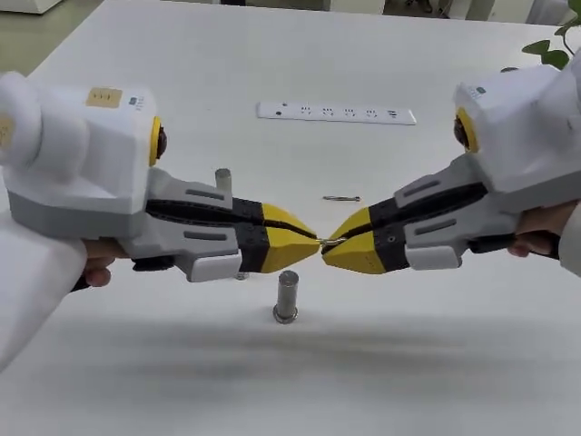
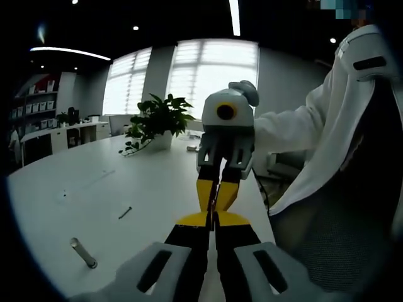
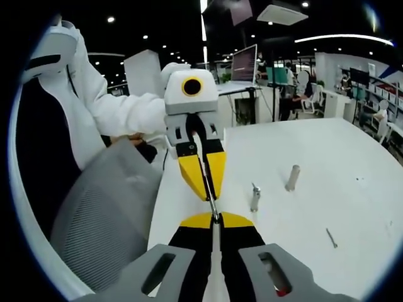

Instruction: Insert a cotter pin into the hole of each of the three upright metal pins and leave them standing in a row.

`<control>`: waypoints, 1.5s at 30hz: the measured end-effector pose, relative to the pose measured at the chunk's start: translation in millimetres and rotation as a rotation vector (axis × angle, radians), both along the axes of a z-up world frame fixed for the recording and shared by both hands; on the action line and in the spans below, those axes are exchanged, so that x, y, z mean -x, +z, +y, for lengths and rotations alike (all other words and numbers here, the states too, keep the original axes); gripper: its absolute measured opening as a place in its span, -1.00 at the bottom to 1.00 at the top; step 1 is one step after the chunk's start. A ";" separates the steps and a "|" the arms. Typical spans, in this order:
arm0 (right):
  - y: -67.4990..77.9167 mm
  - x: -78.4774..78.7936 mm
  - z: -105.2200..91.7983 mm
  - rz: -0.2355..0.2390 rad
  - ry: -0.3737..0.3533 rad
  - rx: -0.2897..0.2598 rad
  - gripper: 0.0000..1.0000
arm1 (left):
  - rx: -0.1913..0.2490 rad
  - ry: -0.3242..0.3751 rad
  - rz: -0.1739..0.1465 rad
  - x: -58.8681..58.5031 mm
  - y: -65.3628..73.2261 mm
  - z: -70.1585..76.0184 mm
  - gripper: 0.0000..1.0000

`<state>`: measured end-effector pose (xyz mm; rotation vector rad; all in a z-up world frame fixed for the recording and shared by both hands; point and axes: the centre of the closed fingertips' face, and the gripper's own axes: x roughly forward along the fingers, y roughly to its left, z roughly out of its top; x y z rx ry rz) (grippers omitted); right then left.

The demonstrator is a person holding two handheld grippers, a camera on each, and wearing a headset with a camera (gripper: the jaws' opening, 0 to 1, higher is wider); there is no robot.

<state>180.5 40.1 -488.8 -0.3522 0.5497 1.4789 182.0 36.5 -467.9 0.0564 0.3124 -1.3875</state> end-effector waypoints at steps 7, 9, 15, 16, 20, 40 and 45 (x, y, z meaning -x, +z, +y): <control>-8.0 6.0 -0.2 -0.010 0.028 0.041 -1.00 | -0.037 -0.017 0.022 6.2 -9.6 0.6 -1.00; -9.5 6.9 -0.5 -0.003 0.027 0.047 -1.00 | -0.038 -0.018 0.022 6.8 -10.9 0.6 -1.00; -10.4 6.4 -0.9 -0.008 0.017 0.050 -1.00 | -0.044 -0.016 0.001 6.4 -13.0 0.0 -1.00; -10.4 6.1 -1.0 -0.011 0.015 0.052 -1.00 | -0.043 -0.008 0.003 5.1 -13.0 0.0 -1.00; -16.5 4.0 -3.0 -0.004 0.002 0.069 -1.00 | -0.060 0.002 0.004 2.3 -17.1 1.0 -0.95; -61.8 -10.3 -27.0 -0.026 -0.079 0.203 -1.00 | -0.210 0.051 0.008 -10.5 -57.6 11.0 -0.41; -70.1 -9.9 -30.0 -0.030 -0.067 0.230 -1.00 | -0.228 0.042 0.015 -10.7 -66.3 10.1 -0.43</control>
